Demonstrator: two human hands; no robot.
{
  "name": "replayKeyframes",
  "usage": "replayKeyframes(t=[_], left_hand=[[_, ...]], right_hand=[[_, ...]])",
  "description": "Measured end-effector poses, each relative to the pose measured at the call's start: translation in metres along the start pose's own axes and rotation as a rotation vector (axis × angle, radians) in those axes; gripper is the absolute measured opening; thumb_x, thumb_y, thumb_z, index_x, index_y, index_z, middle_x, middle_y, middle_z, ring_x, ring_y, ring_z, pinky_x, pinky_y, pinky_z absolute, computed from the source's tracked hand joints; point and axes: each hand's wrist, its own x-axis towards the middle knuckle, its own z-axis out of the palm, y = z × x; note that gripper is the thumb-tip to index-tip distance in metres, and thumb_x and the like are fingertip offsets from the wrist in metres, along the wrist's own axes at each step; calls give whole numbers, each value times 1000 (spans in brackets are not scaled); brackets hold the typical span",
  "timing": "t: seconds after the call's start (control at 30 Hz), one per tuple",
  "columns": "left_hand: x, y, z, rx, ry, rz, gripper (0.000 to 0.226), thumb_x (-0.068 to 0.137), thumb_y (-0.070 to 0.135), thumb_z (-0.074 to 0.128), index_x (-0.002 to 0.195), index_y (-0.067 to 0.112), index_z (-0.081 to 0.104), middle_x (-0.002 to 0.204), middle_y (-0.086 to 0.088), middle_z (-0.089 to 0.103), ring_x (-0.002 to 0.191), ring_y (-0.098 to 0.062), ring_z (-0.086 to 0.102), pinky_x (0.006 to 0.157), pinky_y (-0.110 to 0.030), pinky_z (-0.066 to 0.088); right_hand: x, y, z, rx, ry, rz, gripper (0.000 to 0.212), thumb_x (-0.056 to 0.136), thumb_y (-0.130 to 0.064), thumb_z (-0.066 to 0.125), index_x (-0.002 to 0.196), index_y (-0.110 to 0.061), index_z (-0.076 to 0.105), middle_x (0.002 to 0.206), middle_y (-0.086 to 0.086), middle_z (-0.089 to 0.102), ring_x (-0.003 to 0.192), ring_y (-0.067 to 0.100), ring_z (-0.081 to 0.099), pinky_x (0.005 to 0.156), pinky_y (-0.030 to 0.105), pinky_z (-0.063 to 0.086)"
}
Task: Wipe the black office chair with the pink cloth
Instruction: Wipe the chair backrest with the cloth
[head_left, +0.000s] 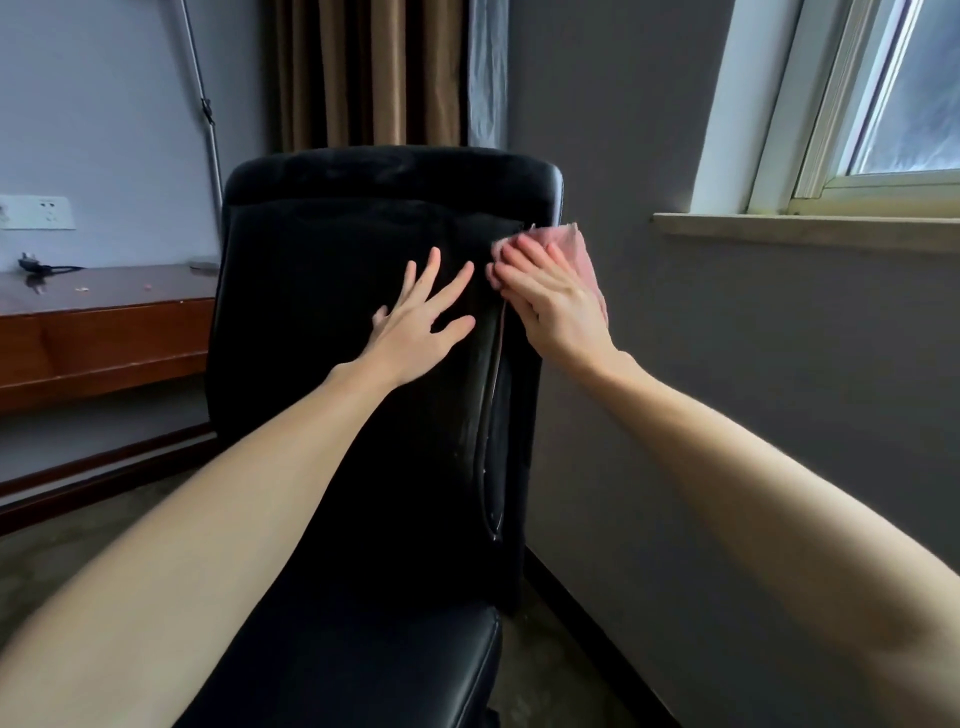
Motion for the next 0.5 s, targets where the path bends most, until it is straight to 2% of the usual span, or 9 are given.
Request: replayKeyframes(t=[0.1, 0.23, 0.37, 0.5], left_hand=[[2, -3, 3, 6, 9, 3, 61, 102, 47, 43, 153, 52, 11, 164, 14, -16, 151, -14, -18, 116, -64, 1], [1, -6, 4, -12, 17, 1, 61, 102, 46, 43, 153, 52, 11, 164, 14, -16, 150, -13, -20, 117, -63, -1], [1, -10, 5, -11, 18, 13, 60, 102, 46, 43, 153, 52, 12, 164, 14, -16, 150, -13, -20, 117, -62, -1], [3, -12, 6, 11, 16, 16, 60, 102, 47, 44, 153, 52, 12, 165, 14, -15, 150, -13, -19, 117, -62, 0]], right_hand=[[-29, -9, 5, 40, -67, -25, 33, 100, -20, 53, 130, -8, 61, 137, 10, 57, 136, 25, 44, 117, 42, 29], [-3, 1, 4, -32, -64, -37, 34, 100, -22, 53, 129, -6, 62, 135, 8, 60, 132, 30, 50, 114, 48, 34], [36, 9, 3, -115, -58, 35, 33, 101, -20, 51, 129, -6, 62, 135, 5, 60, 133, 30, 49, 116, 29, 18], [20, 4, 12, -70, -34, 58, 31, 101, -20, 51, 127, -7, 64, 137, 6, 59, 135, 28, 46, 117, 42, 29]])
